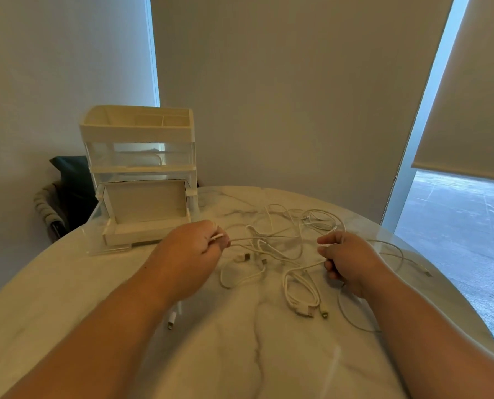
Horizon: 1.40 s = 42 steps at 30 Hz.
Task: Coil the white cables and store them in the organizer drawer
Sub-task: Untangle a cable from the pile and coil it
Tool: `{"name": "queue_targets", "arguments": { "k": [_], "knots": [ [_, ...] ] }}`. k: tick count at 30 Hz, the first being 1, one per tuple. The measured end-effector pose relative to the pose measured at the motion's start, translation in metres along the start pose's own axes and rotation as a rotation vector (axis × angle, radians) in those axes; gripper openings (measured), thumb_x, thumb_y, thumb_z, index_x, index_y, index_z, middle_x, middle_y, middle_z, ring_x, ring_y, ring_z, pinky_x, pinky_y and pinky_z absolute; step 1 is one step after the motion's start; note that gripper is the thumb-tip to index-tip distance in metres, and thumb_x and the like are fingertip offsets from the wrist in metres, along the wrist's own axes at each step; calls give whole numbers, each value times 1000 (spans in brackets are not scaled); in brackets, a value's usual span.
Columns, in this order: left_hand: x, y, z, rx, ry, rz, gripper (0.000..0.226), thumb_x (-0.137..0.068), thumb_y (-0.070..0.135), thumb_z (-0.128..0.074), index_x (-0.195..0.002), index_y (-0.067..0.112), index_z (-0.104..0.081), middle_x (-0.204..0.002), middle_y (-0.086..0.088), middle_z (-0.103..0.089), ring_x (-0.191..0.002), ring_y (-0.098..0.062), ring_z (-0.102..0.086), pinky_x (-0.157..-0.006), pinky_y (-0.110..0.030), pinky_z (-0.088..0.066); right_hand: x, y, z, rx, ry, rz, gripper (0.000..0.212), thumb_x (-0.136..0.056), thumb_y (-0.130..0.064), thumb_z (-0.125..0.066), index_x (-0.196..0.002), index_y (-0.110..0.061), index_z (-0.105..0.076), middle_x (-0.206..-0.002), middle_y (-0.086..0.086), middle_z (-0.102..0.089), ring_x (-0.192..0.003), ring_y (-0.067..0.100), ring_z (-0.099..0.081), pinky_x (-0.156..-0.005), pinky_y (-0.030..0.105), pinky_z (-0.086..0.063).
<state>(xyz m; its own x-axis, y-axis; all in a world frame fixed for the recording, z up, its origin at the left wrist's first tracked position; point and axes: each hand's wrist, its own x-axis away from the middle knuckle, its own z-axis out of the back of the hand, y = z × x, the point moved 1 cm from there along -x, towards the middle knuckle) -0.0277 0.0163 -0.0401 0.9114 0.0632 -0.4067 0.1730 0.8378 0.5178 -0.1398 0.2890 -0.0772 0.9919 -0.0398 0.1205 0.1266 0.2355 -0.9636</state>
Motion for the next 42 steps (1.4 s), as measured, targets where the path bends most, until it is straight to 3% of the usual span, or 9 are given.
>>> {"name": "queue_targets", "arguments": {
  "k": [6, 10, 14, 16, 18, 21, 29, 37, 42],
  "knots": [
    [7, 5, 21, 264, 186, 52, 20, -99, 33, -52, -89, 32, -69, -73, -6, -67, -68, -12, -59, -65, -37, -51, 4, -3, -2, -47, 67, -13, 17, -96, -7, -62, -112, -11, -59, -72, 15, -62, -55, 22, -59, -59, 39, -58],
    [7, 7, 12, 265, 170, 79, 19, -99, 32, -52, -90, 33, -69, -75, 7, -68, -71, 0, -60, -61, -26, -46, 12, -10, -3, -124, 10, -88, 53, -91, -8, -70, -136, -13, -43, -91, 19, -63, -71, 27, -64, -72, 46, -61],
    [7, 10, 5, 265, 138, 81, 18, -99, 31, -53, -92, 31, -69, -82, 12, -68, -77, 1, -61, -70, -26, -50, 31, -27, -1, 383, 162, 64, 86, -81, -18, -76, -145, -24, -19, -134, 14, -40, -106, 29, -53, -84, 39, -53],
    [6, 11, 4, 269, 118, 68, 18, -99, 30, -53, -92, 31, -70, -86, 14, -69, -81, 2, -61, -73, -25, -51, 48, -37, -3, 329, 209, 303, 72, -83, -16, -73, -136, -25, -25, -128, 6, -34, -99, 21, -50, -75, 27, -47],
    [6, 10, 2, 273, 101, 55, 18, -99, 29, -54, -92, 30, -70, -85, 14, -69, -80, 4, -60, -71, -24, -50, 65, -43, -13, 258, 65, 497, 44, -84, -23, -74, -118, -29, -46, -107, -1, -52, -79, 10, -54, -65, 25, -46],
    [6, 10, -1, 256, 85, 38, 17, -99, 30, -55, -92, 30, -70, -84, 15, -69, -82, 6, -59, -70, -23, -49, 69, -31, -44, 558, -170, 491, 22, -84, -38, -76, -103, -30, -70, -92, -11, -62, -79, 3, -56, -73, 22, -46],
    [1, 5, -12, 162, 96, 86, 15, -98, 33, -54, -93, 31, -67, -74, 15, -61, -72, -1, -56, -59, -23, -37, 47, -23, -72, 1031, -104, 513, 14, -92, -34, -61, -102, -29, -70, -106, -6, -66, -98, 17, -61, -77, 28, -47],
    [-6, -13, -6, 136, 62, 151, 26, -98, 40, -53, -94, 22, -71, -99, 8, -71, -88, -11, -63, -81, -39, -53, 55, -28, -57, 539, -88, 555, 10, -90, -25, -70, -94, -30, -77, -86, -14, -70, -81, 7, -66, -75, 25, -52],
    [-7, -21, 10, 303, 173, 231, 35, -99, 40, -53, -85, 14, -70, -56, 9, -49, -54, -12, -45, -56, -29, -38, 53, -29, -34, 167, -10, 564, 10, -89, -23, -72, -83, -30, -76, -80, -11, -74, -77, 4, -67, -73, 24, -49]
  ]
}}
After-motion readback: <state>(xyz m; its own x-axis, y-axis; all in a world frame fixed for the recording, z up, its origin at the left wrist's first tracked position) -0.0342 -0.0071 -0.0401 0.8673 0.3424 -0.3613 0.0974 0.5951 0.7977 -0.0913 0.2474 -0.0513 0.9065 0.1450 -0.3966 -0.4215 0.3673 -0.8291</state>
